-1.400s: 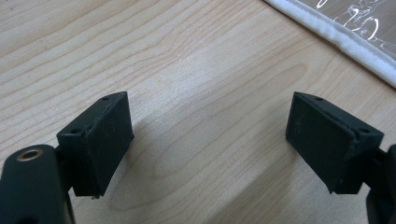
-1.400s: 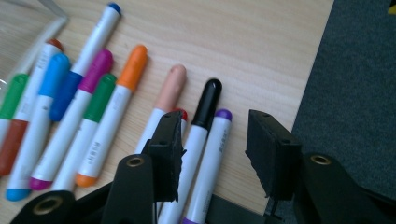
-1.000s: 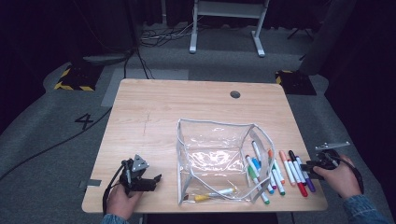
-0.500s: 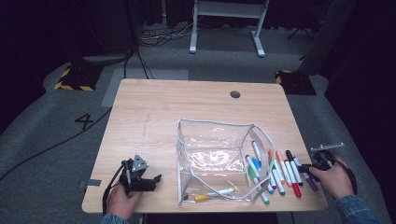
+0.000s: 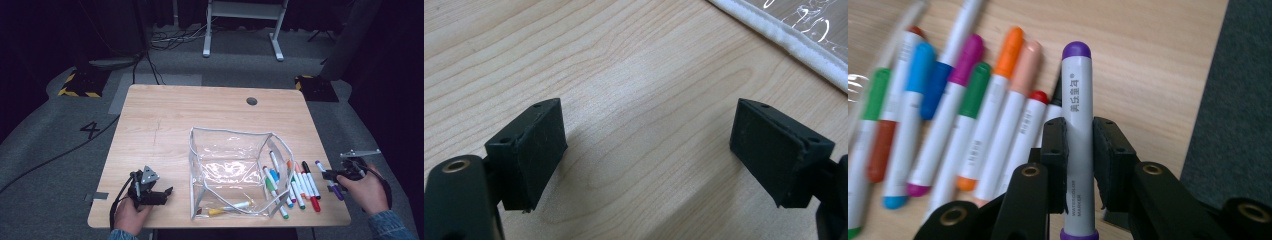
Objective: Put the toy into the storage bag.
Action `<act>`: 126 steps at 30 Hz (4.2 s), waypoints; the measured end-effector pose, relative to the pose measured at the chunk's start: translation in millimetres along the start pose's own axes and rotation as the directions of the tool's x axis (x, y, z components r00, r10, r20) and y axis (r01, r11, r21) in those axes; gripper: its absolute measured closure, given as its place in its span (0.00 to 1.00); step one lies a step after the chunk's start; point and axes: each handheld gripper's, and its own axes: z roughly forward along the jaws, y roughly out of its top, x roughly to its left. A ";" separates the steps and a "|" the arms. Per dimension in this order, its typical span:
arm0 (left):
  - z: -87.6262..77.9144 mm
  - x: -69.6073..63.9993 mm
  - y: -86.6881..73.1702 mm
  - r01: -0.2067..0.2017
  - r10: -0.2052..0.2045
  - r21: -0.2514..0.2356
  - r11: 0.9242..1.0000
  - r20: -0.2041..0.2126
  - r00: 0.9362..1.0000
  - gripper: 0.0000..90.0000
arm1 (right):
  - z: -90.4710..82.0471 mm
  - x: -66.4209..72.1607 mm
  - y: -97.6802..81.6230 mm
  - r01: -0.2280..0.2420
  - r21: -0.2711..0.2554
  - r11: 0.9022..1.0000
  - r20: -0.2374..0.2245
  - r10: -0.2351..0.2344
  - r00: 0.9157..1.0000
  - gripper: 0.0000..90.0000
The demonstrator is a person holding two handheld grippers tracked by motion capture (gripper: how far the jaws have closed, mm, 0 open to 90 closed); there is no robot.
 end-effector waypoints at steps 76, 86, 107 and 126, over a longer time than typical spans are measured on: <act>2.8 1.3 2.8 0.005 -0.005 -0.004 1.000 -0.009 1.000 0.16 | -26.0 295.7 122.6 0.755 -0.023 0.655 -0.446 -0.683 0.578 0.85; 2.7 1.4 2.9 0.005 -0.005 -0.002 1.000 -0.007 1.000 0.16 | -7.3 306.6 121.6 0.798 0.035 0.602 -0.441 -0.707 0.553 0.85; 2.0 0.5 2.0 0.006 -0.006 -0.002 1.000 -0.008 1.000 0.16 | 25.8 316.3 110.1 0.859 0.114 0.500 -0.481 -0.728 0.488 0.85; 2.0 0.7 1.9 0.005 -0.005 0.000 1.000 -0.008 1.000 0.16 | 56.8 313.5 103.5 0.870 0.185 0.458 -0.557 -0.680 0.477 0.85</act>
